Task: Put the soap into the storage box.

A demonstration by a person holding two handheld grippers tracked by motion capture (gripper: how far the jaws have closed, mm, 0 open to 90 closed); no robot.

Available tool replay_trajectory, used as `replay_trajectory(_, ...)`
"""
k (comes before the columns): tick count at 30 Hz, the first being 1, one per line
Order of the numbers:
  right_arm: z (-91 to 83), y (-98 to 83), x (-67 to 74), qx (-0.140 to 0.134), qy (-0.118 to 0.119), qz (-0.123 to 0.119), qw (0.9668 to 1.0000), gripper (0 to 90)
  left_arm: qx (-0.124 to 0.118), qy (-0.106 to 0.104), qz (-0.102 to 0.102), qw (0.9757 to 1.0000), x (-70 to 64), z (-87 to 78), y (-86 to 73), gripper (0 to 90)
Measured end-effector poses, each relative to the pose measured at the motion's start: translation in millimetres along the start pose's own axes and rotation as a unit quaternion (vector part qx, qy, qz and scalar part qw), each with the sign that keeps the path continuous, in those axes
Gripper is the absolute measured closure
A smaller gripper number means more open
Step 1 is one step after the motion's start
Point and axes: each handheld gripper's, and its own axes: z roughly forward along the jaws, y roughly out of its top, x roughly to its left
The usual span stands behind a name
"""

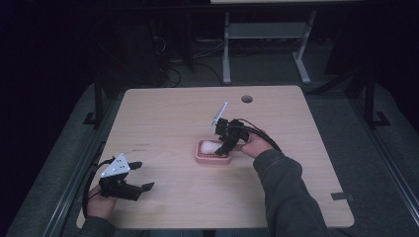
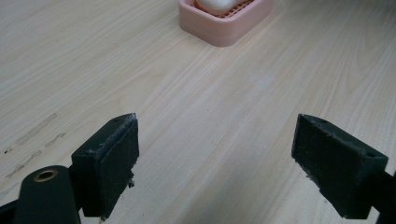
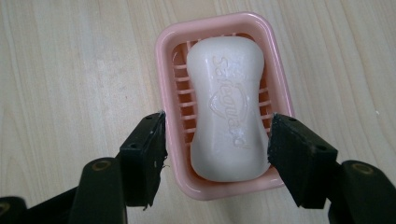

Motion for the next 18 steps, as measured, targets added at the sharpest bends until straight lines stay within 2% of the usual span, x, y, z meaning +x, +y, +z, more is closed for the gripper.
replay_trajectory(18, -8.0, -15.3, 3.5, -0.006, -0.001, 0.011, 0.9999, 35.8, -0.002, -0.001, -0.004, 1.0000, -1.0, 1.0, 0.1, 14.8)
